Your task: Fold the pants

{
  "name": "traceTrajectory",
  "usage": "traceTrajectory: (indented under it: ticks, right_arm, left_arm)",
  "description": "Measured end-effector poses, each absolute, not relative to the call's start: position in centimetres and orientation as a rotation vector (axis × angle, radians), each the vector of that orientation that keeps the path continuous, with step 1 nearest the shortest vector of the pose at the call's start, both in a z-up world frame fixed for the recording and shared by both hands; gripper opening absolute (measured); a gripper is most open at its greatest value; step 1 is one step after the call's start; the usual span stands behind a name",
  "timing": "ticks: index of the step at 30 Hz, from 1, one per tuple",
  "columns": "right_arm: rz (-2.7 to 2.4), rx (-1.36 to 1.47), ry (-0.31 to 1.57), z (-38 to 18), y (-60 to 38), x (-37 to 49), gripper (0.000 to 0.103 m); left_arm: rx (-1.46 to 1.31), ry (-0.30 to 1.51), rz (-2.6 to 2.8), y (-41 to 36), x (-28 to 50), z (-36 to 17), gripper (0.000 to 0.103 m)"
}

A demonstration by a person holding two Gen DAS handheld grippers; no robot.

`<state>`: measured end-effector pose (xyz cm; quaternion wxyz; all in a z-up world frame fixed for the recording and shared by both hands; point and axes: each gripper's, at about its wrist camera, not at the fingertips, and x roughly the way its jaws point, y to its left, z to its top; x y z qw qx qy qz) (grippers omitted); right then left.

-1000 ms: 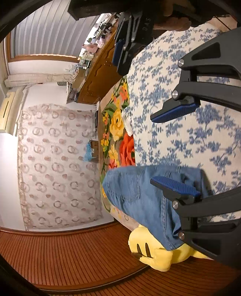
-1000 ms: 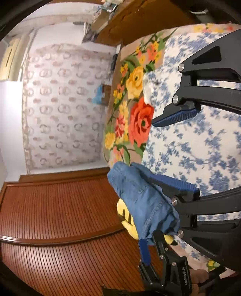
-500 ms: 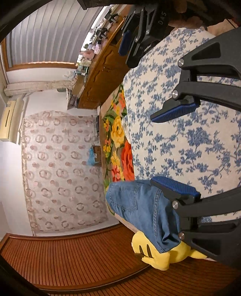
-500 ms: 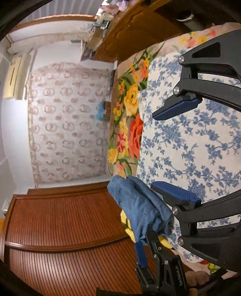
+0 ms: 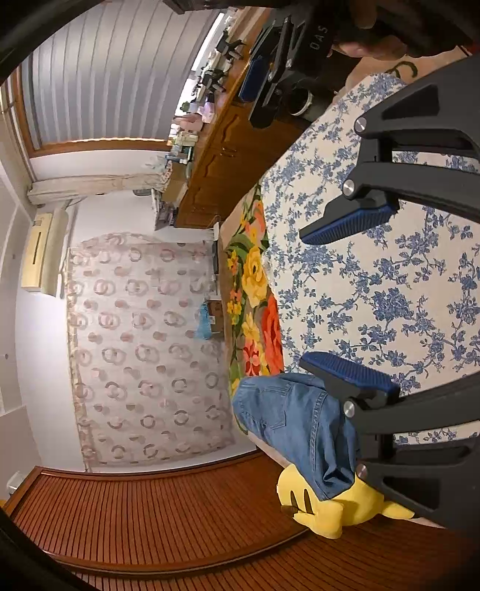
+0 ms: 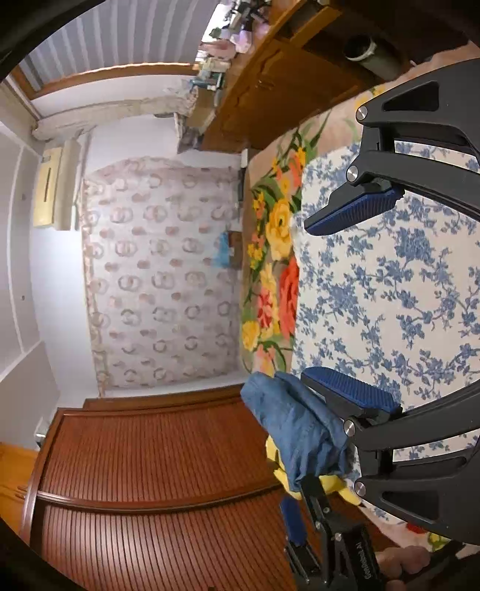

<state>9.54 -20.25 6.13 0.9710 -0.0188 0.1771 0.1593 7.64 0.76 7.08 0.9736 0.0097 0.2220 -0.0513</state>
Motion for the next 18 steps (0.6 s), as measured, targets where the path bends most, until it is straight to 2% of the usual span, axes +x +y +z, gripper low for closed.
traceTrajectory:
  ticks: [18]
  right_arm:
    - [0.311,-0.036,0.331,6.3,-20.8,8.3,0.077]
  left_arm:
    - [-0.008,0.427,-0.060,1.1,6.6,7.4,0.060]
